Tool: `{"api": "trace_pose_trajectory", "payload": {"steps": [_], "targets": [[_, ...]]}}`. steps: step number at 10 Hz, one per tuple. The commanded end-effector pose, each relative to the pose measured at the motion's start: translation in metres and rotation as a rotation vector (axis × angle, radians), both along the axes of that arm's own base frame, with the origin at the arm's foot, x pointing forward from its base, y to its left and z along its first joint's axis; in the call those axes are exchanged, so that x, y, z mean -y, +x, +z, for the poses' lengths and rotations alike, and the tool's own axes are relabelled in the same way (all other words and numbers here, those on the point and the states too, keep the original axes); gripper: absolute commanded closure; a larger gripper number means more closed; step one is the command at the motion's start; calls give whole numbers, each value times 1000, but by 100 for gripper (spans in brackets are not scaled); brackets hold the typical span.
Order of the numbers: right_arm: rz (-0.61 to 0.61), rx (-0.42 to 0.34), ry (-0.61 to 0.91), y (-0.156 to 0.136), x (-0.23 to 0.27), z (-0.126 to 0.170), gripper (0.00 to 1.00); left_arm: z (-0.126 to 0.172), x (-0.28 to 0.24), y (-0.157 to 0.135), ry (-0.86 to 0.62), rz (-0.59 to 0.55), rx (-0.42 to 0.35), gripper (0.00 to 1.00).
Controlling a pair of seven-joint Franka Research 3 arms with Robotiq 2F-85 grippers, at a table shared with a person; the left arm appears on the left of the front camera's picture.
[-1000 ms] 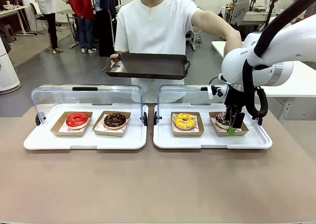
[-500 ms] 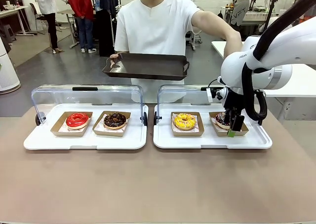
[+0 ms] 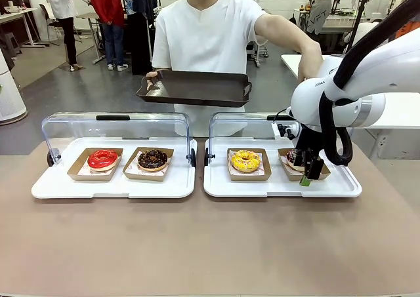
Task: Provide the desired donut to the person.
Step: Pick up and lift the Paper togo box containing the Donut pointed at by the person.
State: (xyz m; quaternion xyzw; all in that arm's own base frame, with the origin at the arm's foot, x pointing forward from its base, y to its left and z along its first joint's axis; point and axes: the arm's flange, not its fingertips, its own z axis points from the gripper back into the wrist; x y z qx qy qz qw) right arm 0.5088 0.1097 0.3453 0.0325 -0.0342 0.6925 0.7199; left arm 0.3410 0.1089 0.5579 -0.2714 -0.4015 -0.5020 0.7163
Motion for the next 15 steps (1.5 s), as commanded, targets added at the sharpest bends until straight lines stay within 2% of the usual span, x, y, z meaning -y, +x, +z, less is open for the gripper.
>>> {"api": "trace_pose_trajectory", "payload": {"steps": [1, 15], "targets": [[-12, 19, 24, 6, -1, -7, 0, 0, 0, 0, -18, -1, 16, 0], [-3, -22, 35, 24, -4, -30, 0, 0, 0, 0, -18, -1, 16, 0]]}}
